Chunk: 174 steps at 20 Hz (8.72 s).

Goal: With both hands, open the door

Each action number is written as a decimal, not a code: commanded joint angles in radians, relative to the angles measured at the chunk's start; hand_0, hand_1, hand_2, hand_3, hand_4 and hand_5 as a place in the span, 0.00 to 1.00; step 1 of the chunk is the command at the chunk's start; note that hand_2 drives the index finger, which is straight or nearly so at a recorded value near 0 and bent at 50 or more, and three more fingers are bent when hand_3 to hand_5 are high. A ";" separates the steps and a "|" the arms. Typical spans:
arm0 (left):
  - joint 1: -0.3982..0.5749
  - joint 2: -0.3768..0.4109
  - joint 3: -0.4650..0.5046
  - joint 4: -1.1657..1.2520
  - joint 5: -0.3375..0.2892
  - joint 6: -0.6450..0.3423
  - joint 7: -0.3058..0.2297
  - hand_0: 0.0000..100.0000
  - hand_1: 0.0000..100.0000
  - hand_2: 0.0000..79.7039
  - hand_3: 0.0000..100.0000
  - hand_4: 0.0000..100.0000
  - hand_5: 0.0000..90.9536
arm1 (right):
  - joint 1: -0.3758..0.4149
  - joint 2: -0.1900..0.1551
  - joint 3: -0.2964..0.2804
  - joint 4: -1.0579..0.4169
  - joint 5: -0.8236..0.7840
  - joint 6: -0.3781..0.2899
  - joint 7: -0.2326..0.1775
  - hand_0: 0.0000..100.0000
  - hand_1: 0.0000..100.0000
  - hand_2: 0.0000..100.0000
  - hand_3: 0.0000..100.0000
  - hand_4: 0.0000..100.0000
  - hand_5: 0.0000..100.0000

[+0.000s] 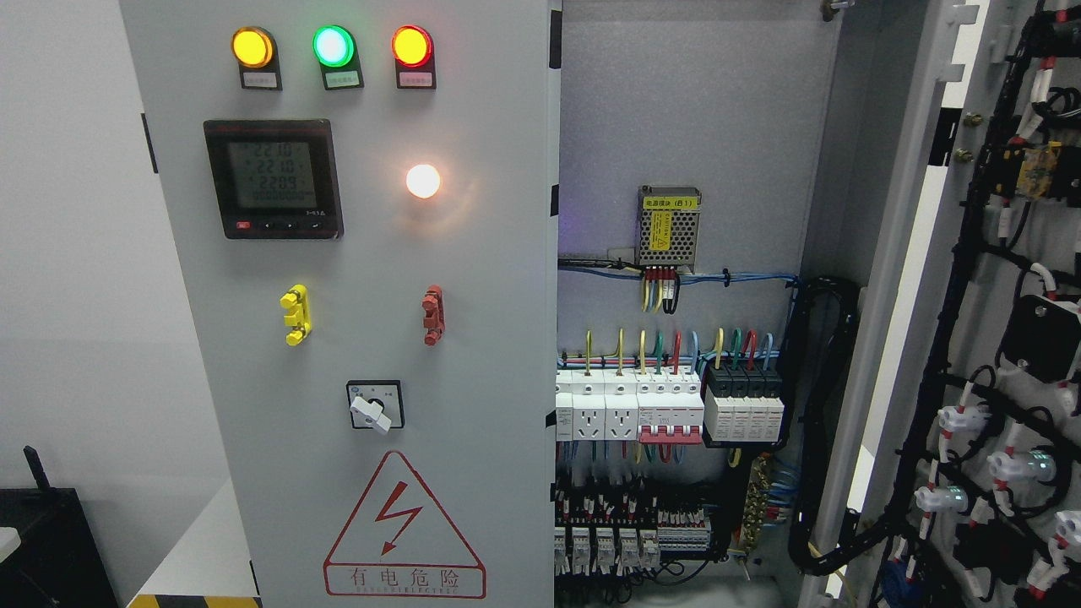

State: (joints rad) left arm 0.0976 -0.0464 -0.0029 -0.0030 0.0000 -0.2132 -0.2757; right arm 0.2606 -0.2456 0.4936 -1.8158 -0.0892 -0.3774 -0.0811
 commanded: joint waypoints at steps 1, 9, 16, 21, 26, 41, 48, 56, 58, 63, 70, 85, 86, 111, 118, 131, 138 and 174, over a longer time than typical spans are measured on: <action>-0.001 -0.003 0.020 0.009 -0.017 0.000 0.000 0.00 0.00 0.00 0.00 0.00 0.00 | -0.158 0.100 -0.061 -0.046 -0.003 0.125 -0.002 0.39 0.00 0.00 0.00 0.00 0.00; -0.001 -0.003 0.020 0.009 -0.017 0.000 0.000 0.00 0.00 0.00 0.00 0.00 0.00 | -0.354 0.152 -0.107 -0.046 -0.007 0.303 -0.003 0.39 0.00 0.00 0.00 0.00 0.00; -0.001 -0.003 0.020 0.009 -0.017 0.000 0.000 0.00 0.00 0.00 0.00 0.00 0.00 | -0.489 0.196 -0.118 -0.040 -0.009 0.471 -0.002 0.39 0.00 0.00 0.00 0.00 0.00; -0.001 -0.003 0.020 0.009 -0.017 0.000 -0.002 0.00 0.00 0.00 0.00 0.00 0.00 | -0.546 0.196 -0.118 0.007 -0.079 0.560 -0.002 0.39 0.00 0.00 0.00 0.00 0.00; -0.001 -0.003 0.021 0.009 -0.017 0.000 0.000 0.00 0.00 0.00 0.00 0.00 0.00 | -0.581 0.192 -0.125 0.061 -0.165 0.606 0.015 0.39 0.00 0.00 0.00 0.00 0.00; -0.003 -0.003 0.020 0.009 -0.017 0.000 0.000 0.00 0.00 0.00 0.00 0.00 0.00 | -0.641 0.187 -0.147 0.239 -0.168 0.600 0.090 0.39 0.00 0.00 0.00 0.00 0.00; -0.001 -0.003 0.020 0.009 -0.017 0.000 -0.002 0.00 0.00 0.00 0.00 0.00 0.00 | -0.678 0.181 -0.147 0.269 -0.220 0.601 0.092 0.39 0.00 0.00 0.00 0.00 0.00; -0.001 -0.003 0.020 0.009 -0.017 0.000 0.000 0.00 0.00 0.00 0.00 0.00 0.00 | -0.710 0.152 -0.144 0.282 -0.302 0.607 0.092 0.39 0.00 0.00 0.00 0.00 0.00; -0.001 -0.003 0.020 0.009 -0.017 0.000 0.000 0.00 0.00 0.00 0.00 0.00 0.00 | -0.715 0.152 -0.141 0.288 -0.310 0.609 0.093 0.39 0.00 0.00 0.00 0.00 0.00; -0.001 -0.003 0.020 0.009 -0.015 0.000 -0.002 0.00 0.00 0.00 0.00 0.00 0.00 | -0.724 0.149 -0.133 0.291 -0.311 0.606 0.093 0.39 0.00 0.00 0.00 0.00 0.00; -0.001 -0.003 0.020 0.009 -0.017 0.000 0.000 0.00 0.00 0.00 0.00 0.00 0.00 | -0.715 0.147 -0.121 0.276 -0.311 0.600 0.093 0.39 0.00 0.00 0.00 0.00 0.00; -0.001 -0.004 0.020 0.009 -0.017 0.000 0.000 0.00 0.00 0.00 0.00 0.00 0.00 | -0.716 0.137 -0.092 0.259 -0.311 0.600 0.161 0.39 0.00 0.00 0.00 0.00 0.00; -0.001 -0.004 0.020 0.009 -0.017 0.000 0.000 0.00 0.00 0.00 0.00 0.00 0.00 | -0.718 0.137 -0.092 0.262 -0.311 0.600 0.161 0.39 0.00 0.00 0.00 0.00 0.00; -0.001 -0.003 0.020 0.009 -0.017 0.000 0.000 0.00 0.00 0.00 0.00 0.00 0.00 | -0.791 0.131 -0.069 0.355 -0.383 0.606 0.166 0.39 0.00 0.00 0.00 0.00 0.00; -0.001 -0.004 0.021 0.009 -0.015 0.000 -0.002 0.00 0.00 0.00 0.00 0.00 0.00 | -0.822 0.131 -0.066 0.404 -0.385 0.600 0.227 0.39 0.00 0.00 0.00 0.00 0.00; -0.001 -0.003 0.020 0.009 -0.015 0.000 -0.002 0.00 0.00 0.00 0.00 0.00 0.00 | -0.857 0.129 -0.075 0.460 -0.388 0.600 0.302 0.39 0.00 0.00 0.00 0.00 0.00; -0.003 -0.004 0.020 0.009 -0.017 0.000 -0.002 0.00 0.00 0.00 0.00 0.00 0.00 | -0.870 0.129 -0.078 0.492 -0.432 0.600 0.305 0.39 0.00 0.00 0.00 0.00 0.00; -0.001 -0.004 0.020 0.009 -0.017 0.000 -0.002 0.00 0.00 0.00 0.00 0.00 0.00 | -0.899 0.129 -0.081 0.497 -0.446 0.600 0.416 0.39 0.00 0.00 0.00 0.00 0.00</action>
State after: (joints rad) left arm 0.0960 -0.0505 0.0000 0.0000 0.0000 -0.2137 -0.2780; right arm -0.6356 -0.1171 0.4130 -1.3219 -0.5353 0.2214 0.3181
